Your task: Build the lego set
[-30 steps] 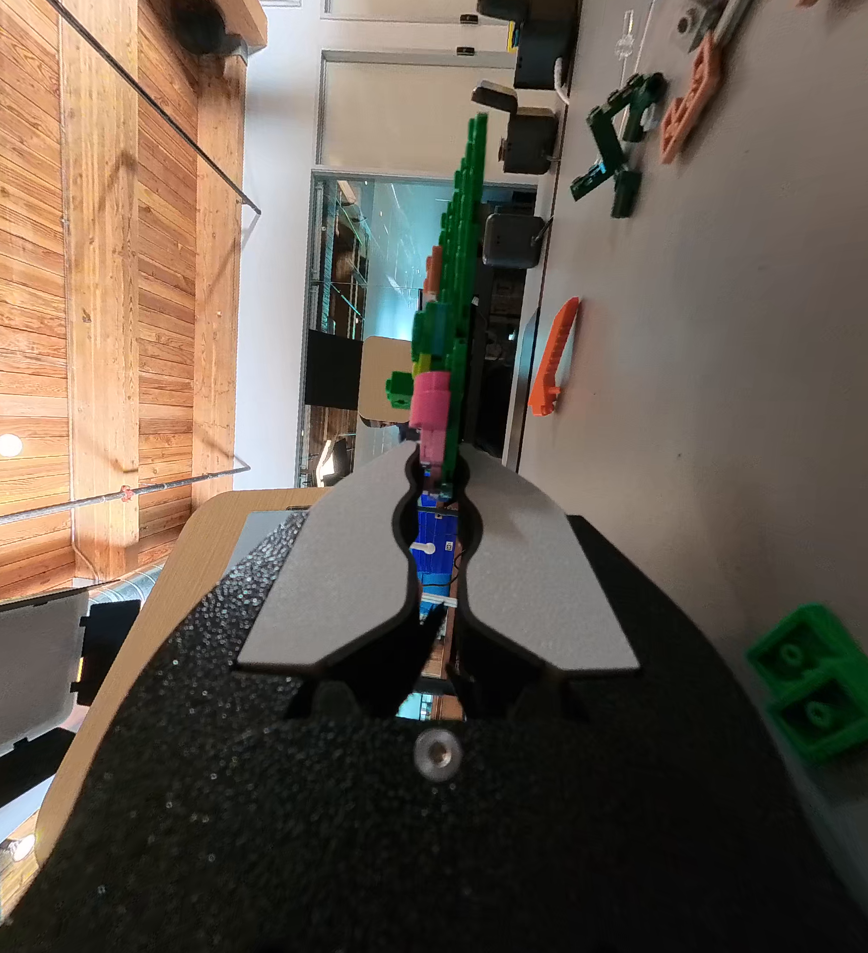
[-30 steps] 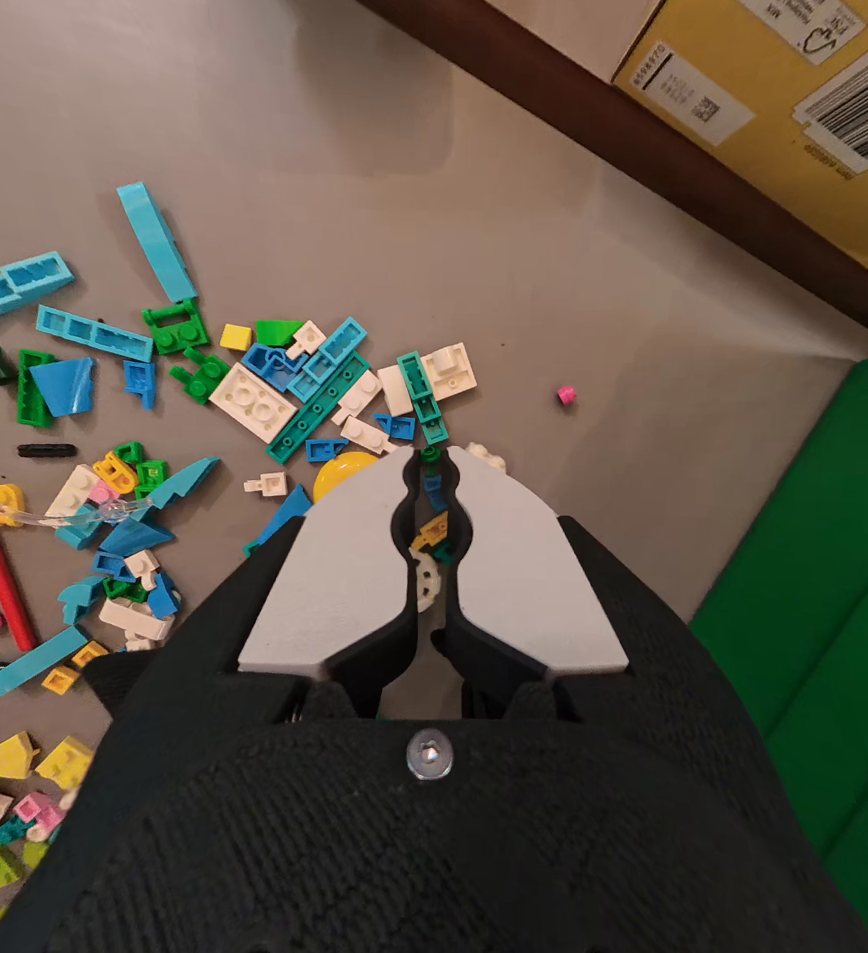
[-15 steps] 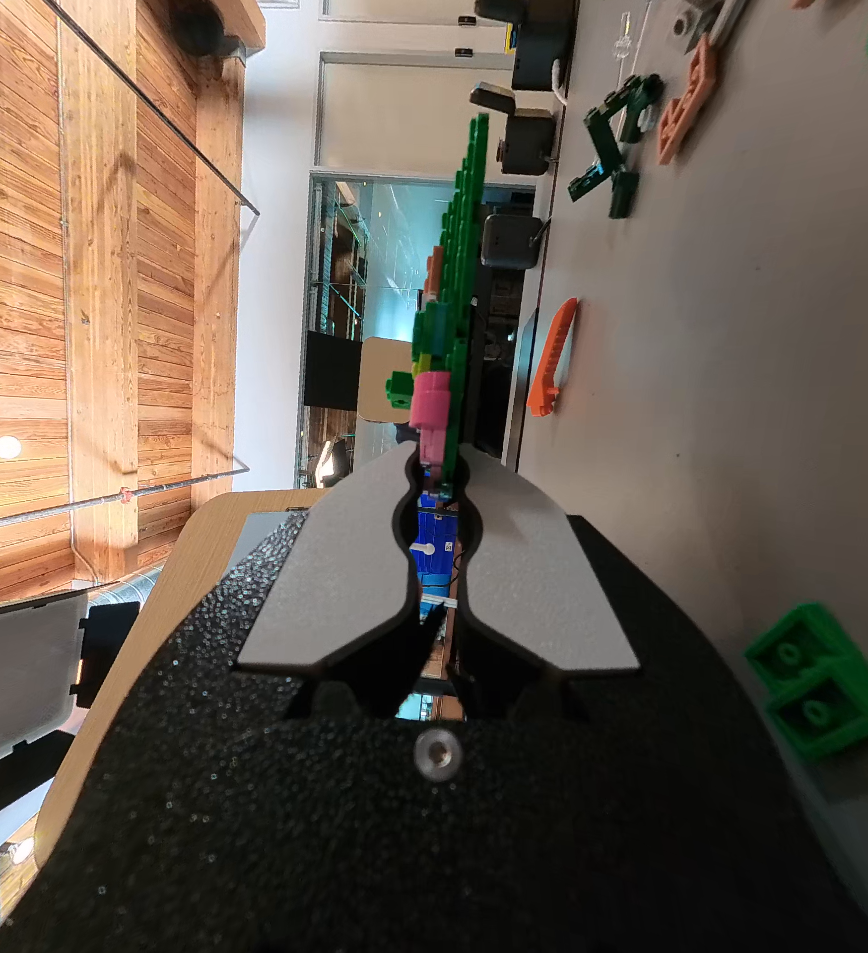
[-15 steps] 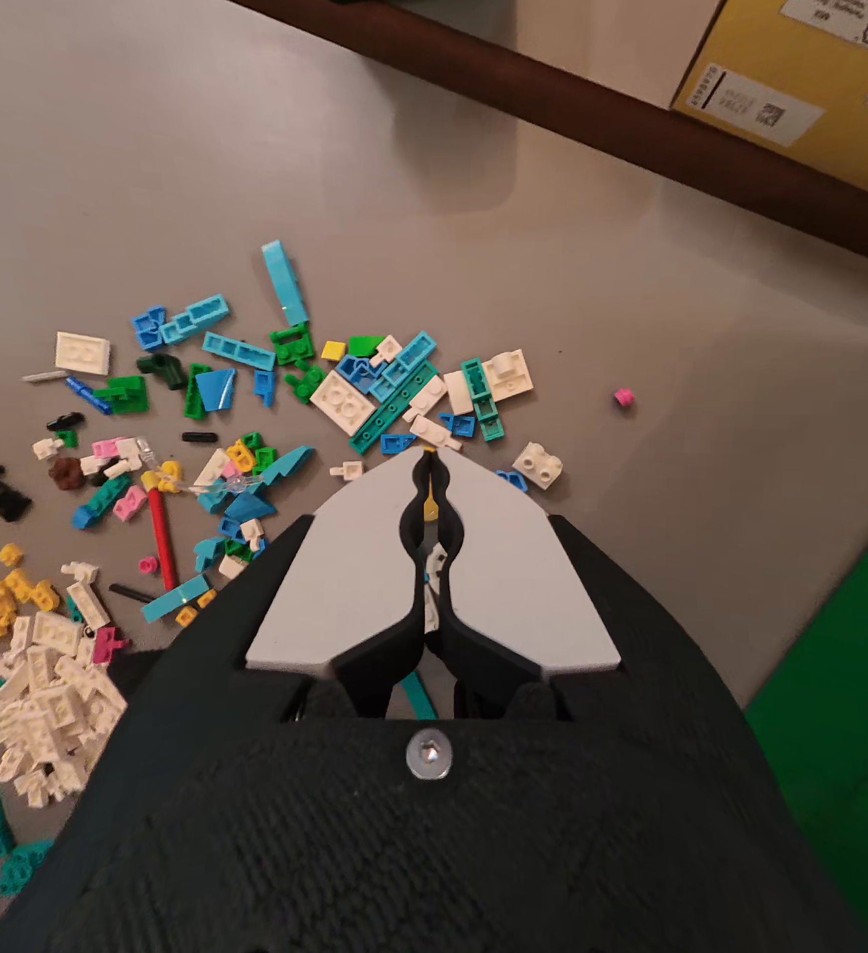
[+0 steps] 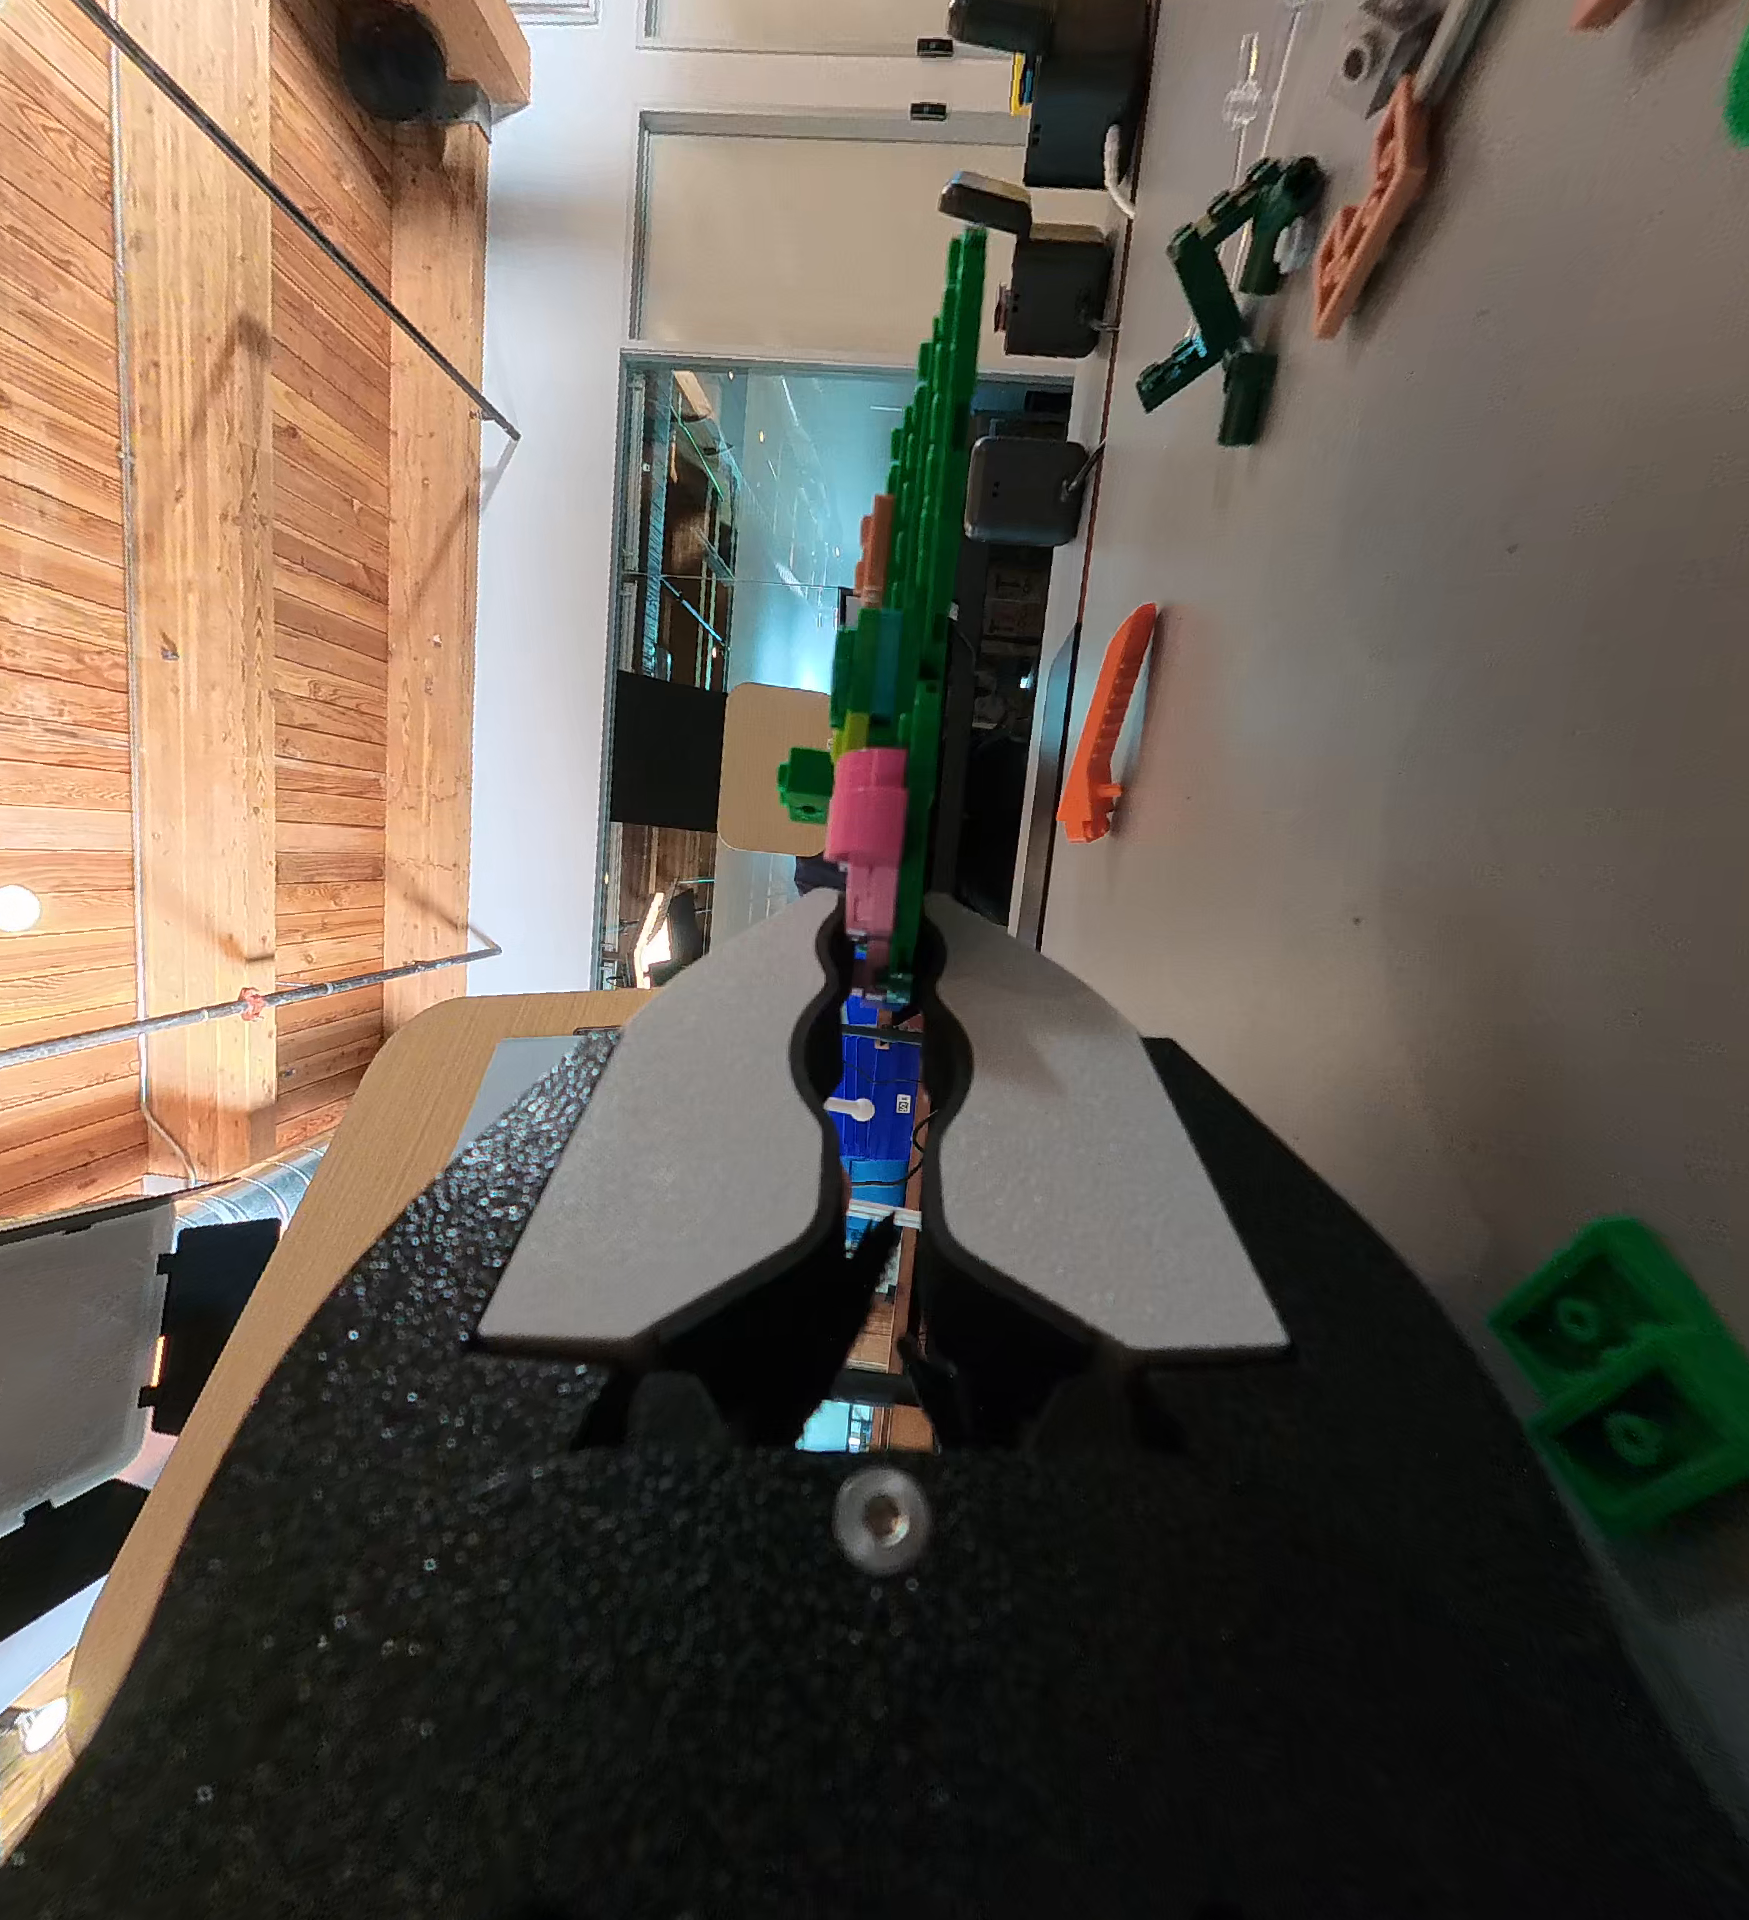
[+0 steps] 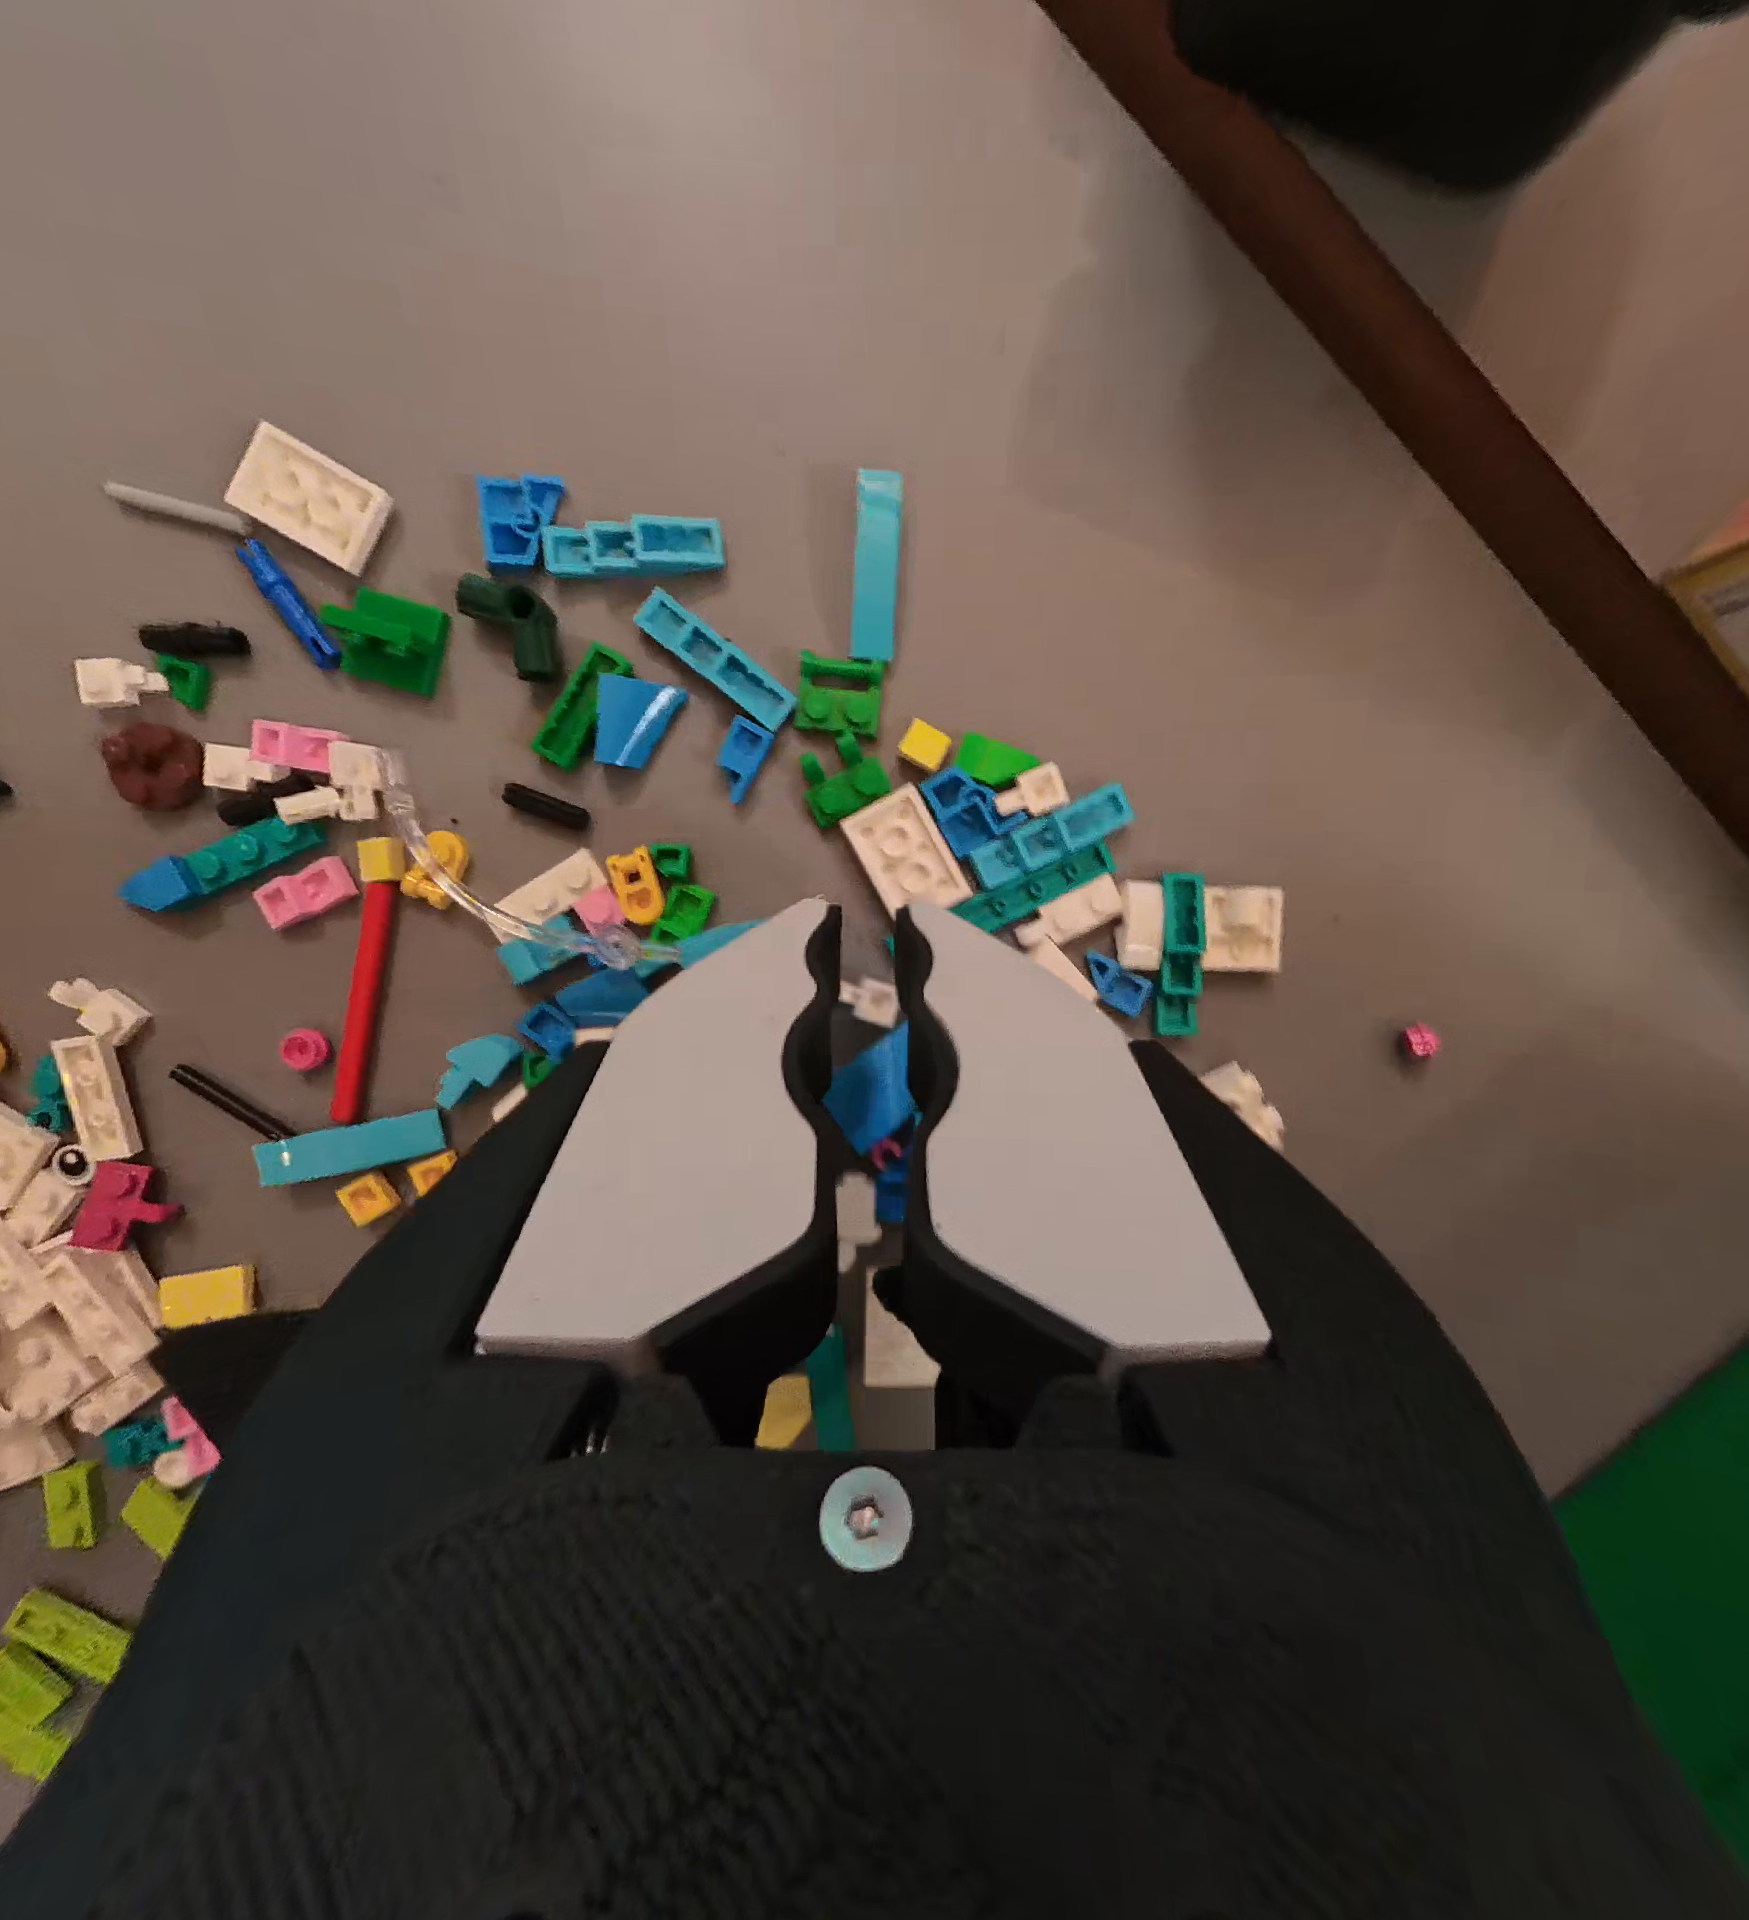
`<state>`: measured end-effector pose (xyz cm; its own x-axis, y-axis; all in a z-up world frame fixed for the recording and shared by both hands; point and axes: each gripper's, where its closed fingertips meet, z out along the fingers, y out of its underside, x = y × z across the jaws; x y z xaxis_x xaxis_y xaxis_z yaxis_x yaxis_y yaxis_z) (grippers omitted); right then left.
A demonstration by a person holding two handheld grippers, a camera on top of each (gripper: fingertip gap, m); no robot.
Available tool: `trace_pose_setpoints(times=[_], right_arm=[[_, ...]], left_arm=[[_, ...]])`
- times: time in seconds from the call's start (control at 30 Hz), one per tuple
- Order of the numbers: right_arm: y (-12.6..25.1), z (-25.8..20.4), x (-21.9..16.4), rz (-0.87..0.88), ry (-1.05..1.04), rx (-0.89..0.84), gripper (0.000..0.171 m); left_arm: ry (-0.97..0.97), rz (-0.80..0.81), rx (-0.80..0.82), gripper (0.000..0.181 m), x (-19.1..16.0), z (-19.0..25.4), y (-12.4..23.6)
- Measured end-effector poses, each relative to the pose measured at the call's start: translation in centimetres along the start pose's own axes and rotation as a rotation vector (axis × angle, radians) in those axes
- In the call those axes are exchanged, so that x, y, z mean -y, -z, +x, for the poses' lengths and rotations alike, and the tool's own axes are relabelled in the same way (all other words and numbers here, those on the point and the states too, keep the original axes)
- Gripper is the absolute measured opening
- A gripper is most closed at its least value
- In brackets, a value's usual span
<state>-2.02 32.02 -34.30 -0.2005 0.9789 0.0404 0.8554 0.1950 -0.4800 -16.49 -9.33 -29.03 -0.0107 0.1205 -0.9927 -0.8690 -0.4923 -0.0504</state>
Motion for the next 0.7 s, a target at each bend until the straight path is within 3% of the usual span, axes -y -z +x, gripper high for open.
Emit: trace_pose_setpoints(times=[0.1,0.5,0.7], right_arm=[[-0.8,-1.5,0.7,-0.008,0.004,0.068,0.013],[-1.6,0.4,0.5,-0.084,0.023,-0.033,0.008],[-0.6,-0.8,0.6,-0.031,0.021,0.058,0.01]], left_arm=[[0.002,0.0,-0.002,0.009,0.0,0.0,0.0],[0.005,0.001,-0.005,0.009,0.0,0.1,0.0],[0.004,0.001,-0.006,0.009,0.0,0.1,-0.1]])
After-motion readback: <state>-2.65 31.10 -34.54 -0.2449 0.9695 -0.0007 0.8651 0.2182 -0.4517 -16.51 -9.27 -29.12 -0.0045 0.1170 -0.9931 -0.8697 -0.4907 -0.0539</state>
